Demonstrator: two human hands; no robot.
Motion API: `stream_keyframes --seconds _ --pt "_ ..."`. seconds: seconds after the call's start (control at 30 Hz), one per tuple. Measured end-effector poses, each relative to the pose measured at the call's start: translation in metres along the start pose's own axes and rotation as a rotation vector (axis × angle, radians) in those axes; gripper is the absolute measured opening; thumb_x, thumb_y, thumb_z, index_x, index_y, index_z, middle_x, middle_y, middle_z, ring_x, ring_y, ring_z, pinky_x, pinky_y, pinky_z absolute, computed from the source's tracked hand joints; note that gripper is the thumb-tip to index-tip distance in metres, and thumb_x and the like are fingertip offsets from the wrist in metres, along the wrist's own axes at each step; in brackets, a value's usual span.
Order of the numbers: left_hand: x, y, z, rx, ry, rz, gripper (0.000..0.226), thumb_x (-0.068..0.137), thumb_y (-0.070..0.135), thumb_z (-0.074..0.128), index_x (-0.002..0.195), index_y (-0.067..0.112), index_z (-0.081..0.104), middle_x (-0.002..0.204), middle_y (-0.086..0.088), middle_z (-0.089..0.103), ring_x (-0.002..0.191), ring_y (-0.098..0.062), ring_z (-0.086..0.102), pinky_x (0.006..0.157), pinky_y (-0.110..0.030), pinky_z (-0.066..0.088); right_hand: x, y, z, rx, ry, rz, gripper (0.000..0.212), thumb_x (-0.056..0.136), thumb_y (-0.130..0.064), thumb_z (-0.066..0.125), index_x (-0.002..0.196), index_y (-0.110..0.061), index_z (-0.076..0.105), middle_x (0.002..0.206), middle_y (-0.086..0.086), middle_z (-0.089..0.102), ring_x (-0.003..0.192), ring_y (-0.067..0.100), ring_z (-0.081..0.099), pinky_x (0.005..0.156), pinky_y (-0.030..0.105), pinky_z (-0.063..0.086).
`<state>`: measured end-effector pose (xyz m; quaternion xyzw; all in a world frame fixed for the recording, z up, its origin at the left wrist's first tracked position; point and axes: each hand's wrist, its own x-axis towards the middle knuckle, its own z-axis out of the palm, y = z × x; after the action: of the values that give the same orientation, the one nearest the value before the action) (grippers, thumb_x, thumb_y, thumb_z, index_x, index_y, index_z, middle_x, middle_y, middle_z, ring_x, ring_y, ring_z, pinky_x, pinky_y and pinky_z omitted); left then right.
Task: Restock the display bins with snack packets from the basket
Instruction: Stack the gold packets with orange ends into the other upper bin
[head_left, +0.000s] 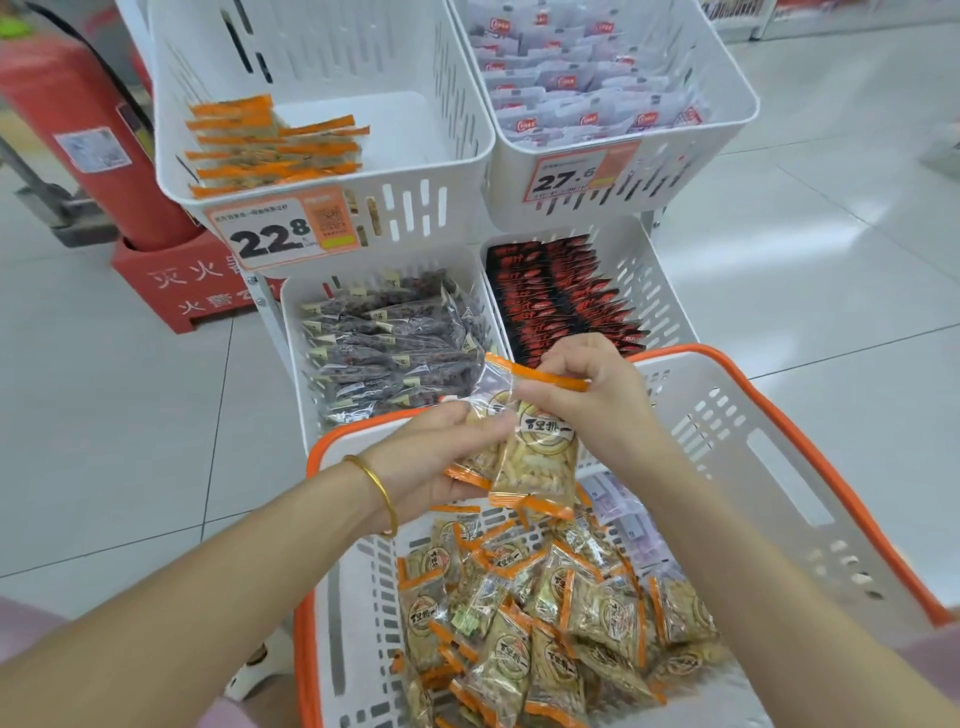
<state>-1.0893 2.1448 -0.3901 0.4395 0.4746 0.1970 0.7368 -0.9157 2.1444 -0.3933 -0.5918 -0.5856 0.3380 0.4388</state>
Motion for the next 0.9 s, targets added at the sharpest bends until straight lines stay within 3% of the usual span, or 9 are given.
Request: stream_keyframes --seconds 0.1,0.2,0.3,0.4,0.47,0.53,0.67,0.77,0.9 --pt "0.002 -0.003 0.005 0.142 0.014 0.06 0.068 0.055 0.041 0.087 0.103 0.011 0.049 0.083 -0.003 0.059 0.082 -0.017 0.057 0.075 -0.036 0.049 0.004 -0.003 0.009 0.051 0.054 -0.013 0.02 0.071 -0.023 0.08 0.059 -0.026 0.065 0.096 -0.011 0.054 0.101 0.009 0.053 0.087 0.024 0.042" --pt "0.002 0.002 0.009 0.215 0.079 0.126 0.087 0.044 0.05 0.088 0.111 0.008 0.051 0.107 -0.027 0.058 0.096 -0.038 0.057 0.095 -0.059 0.044 0.008 -0.012 0.016 0.125 0.062 -0.005 0.019 0.072 -0.02 0.08 0.061 -0.022 0.065 0.096 -0.009 0.056 0.098 0.011 0.056 0.085 0.026 0.046" --pt "-0.007 0.02 0.005 0.215 0.089 0.163 0.075 0.05 0.039 0.084 0.113 0.011 0.054 0.114 -0.024 0.06 0.101 -0.039 0.061 0.093 -0.057 0.047 0.021 -0.022 0.011 0.092 0.063 -0.019 0.017 0.072 -0.025 0.08 0.083 -0.027 0.067 0.103 -0.007 0.058 0.099 0.01 0.057 0.082 0.023 0.048" --pt "-0.012 0.05 -0.015 0.247 0.106 0.242 0.055 0.064 0.02 0.078 0.113 0.016 0.053 0.11 -0.013 0.065 0.097 -0.027 0.065 0.089 -0.045 0.053 0.047 -0.044 -0.008 0.179 -0.216 0.107 0.065 0.069 -0.042 0.078 0.127 -0.03 0.051 0.114 -0.013 0.061 0.1 0.008 0.062 0.081 0.029 0.053" --pt "-0.018 0.076 -0.028 0.305 0.165 0.324 0.047 0.075 0.012 0.077 0.114 0.017 0.051 0.109 -0.009 0.065 0.099 -0.023 0.065 0.086 -0.039 0.055 0.067 -0.065 -0.014 0.322 -0.474 0.14 0.069 0.067 -0.032 0.082 0.129 -0.026 0.05 0.105 -0.008 0.068 0.089 0.014 0.068 0.071 0.034 0.058" --pt "-0.022 0.1 -0.044 0.386 0.271 0.413 0.048 0.077 0.014 0.075 0.115 0.018 0.046 0.107 -0.005 0.063 0.095 -0.017 0.065 0.083 -0.032 0.056 0.09 -0.089 -0.011 0.317 -0.571 0.071 0.058 0.063 -0.021 0.084 0.116 -0.024 0.058 0.091 -0.004 0.07 0.078 0.017 0.068 0.061 0.031 0.058" --pt "-0.023 0.135 -0.074 0.447 0.589 0.644 0.062 0.072 0.032 0.08 0.118 0.022 0.039 0.115 0.004 0.052 0.101 -0.006 0.055 0.084 -0.02 0.05 0.14 -0.14 0.004 0.281 -0.446 -0.093 0.03 0.069 -0.007 0.076 0.092 -0.017 0.061 0.074 -0.003 0.068 0.061 0.012 0.065 0.048 0.023 0.054" --pt "-0.019 0.145 -0.111 0.861 0.954 0.784 0.063 0.079 0.044 0.068 0.129 0.016 0.041 0.128 -0.001 0.042 0.119 -0.016 0.04 0.102 -0.026 0.034 0.19 -0.172 0.019 0.263 -0.202 -0.255 0.031 0.075 0.003 0.072 0.093 -0.016 0.056 0.079 -0.001 0.065 0.066 0.012 0.064 0.052 0.025 0.054" --pt "-0.012 0.133 -0.148 1.263 1.078 0.616 0.08 0.078 0.066 0.026 0.137 0.013 0.041 0.147 -0.012 0.03 0.139 -0.028 0.018 0.115 -0.045 0.015 0.26 -0.18 0.066 -0.08 0.013 -0.472 0.032 0.071 0.003 0.071 0.093 -0.016 0.058 0.083 0.002 0.058 0.073 0.018 0.056 0.068 0.031 0.048"
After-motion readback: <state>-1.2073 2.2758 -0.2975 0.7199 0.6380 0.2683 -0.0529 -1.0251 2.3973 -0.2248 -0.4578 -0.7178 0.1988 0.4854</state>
